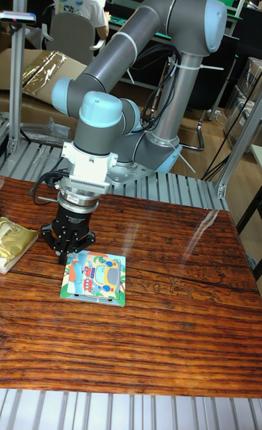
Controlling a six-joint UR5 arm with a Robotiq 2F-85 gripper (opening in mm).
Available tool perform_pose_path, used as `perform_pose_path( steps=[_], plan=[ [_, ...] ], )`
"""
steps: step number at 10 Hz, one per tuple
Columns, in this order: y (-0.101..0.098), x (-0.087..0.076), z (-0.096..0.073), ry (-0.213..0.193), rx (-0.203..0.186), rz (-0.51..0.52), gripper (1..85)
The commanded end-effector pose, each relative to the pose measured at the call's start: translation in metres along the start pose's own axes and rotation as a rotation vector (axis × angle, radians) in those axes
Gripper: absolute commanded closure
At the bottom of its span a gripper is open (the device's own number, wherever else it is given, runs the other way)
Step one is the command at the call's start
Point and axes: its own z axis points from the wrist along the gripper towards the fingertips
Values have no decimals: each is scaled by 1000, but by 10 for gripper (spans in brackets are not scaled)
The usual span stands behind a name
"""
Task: Assemble one piece of a puzzle
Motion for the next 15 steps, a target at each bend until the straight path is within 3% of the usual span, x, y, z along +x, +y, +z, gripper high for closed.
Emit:
perform_pose_path(
  steps=[1,15],
  plan=[
    [3,-3,-2,-2,-2,19,843],
    [12,-5,1,-8,-5,45,843]
  ],
)
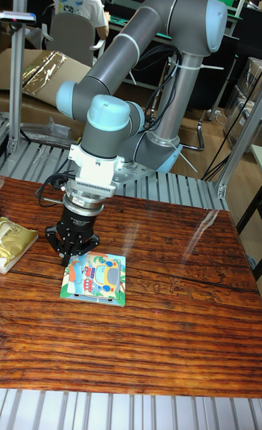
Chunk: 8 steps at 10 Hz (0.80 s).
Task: Assemble one piece of a puzzle
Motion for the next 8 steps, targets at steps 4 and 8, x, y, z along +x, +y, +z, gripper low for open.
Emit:
perform_pose_path(
  steps=[4,8],
  plan=[
    [-1,0,-2,-2,-10,8,843],
    [0,-1,-2,-2,-9,9,843]
  ],
)
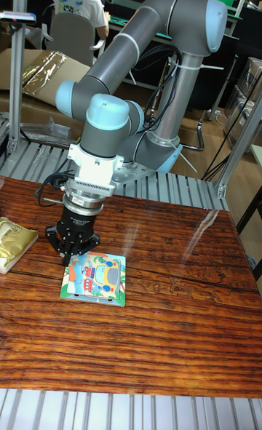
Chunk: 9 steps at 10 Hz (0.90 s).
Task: Assemble one piece of a puzzle
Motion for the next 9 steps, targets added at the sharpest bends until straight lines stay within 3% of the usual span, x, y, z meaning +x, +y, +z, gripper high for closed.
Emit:
perform_pose_path(
  steps=[1,9],
  plan=[
    [3,-2,-1,-4,-3,17,843],
    [6,-1,-1,-3,-10,26,843]
  ],
)
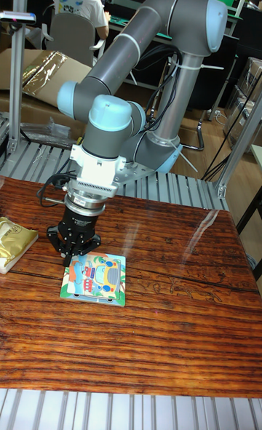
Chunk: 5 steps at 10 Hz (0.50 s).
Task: Assemble one piece of a puzzle
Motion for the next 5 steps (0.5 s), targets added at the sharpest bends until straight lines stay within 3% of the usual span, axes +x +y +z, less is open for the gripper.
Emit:
perform_pose_path(
  steps=[1,5],
  plan=[
    [2,0,-1,-1,-11,15,843],
    [5,0,-2,4,-10,22,843]
  ],
)
